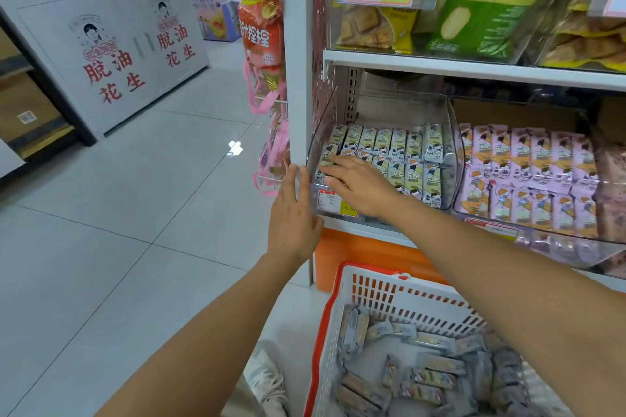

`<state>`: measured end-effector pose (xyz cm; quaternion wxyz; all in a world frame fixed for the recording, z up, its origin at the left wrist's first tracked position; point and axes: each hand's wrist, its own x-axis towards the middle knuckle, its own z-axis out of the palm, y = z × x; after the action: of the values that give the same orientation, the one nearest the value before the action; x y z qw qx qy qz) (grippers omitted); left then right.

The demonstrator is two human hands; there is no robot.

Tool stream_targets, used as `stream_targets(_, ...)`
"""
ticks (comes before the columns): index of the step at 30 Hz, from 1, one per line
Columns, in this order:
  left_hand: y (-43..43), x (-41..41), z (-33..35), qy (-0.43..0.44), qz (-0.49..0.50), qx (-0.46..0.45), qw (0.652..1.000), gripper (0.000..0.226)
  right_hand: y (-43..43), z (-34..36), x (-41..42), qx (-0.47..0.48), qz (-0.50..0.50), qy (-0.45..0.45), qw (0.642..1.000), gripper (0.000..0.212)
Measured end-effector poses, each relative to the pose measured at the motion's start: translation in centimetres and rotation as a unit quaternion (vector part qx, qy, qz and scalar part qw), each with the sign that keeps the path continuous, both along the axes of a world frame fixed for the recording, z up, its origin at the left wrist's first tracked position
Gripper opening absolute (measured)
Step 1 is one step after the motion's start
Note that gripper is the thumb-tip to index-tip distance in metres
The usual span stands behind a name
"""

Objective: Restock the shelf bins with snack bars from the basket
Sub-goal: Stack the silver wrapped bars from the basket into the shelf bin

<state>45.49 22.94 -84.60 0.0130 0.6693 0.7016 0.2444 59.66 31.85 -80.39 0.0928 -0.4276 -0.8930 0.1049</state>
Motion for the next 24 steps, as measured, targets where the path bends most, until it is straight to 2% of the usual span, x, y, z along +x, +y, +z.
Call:
stream_targets(6,-3.0,1.5,0.1,-0.005,0.007,-0.019,1.000,0.071,-4.1,0.6,2.8,0.086,0.032,0.141,0.986,0.034)
stream_targets(9,-5.6,2.8,-1.4,-0.016,-0.030,-0.034,0.999,0.058,-7.3,-0.6,5.4,0.101,0.041,0.171,0.979,0.037)
stream_targets(11,-7.8,3.9,-3.1,-0.028,-0.057,-0.085,0.994,0.051,-9.4,-2.3,7.4,0.077,0.022,0.169,0.982,0.039)
stream_targets(15,-11.1,6.0,-8.5,0.007,-0.062,-0.217,0.974,0.053,-13.2,-8.1,11.1,-0.017,-0.042,0.113,0.993,0.032)
stream_targets(18,-13.1,7.3,-12.5,0.009,-0.027,-0.265,0.964,0.069,-16.1,-13.2,13.2,-0.150,-0.092,0.066,0.982,0.029)
stream_targets(22,-14.7,8.3,-15.4,-0.001,0.004,-0.262,0.965,0.081,-19.4,-20.2,14.9,-0.368,-0.138,-0.035,0.919,0.025)
stream_targets(24,-14.8,8.4,-15.9,-0.006,0.010,-0.242,0.970,0.082,-20.8,-22.5,14.8,-0.434,-0.146,-0.079,0.886,0.019)
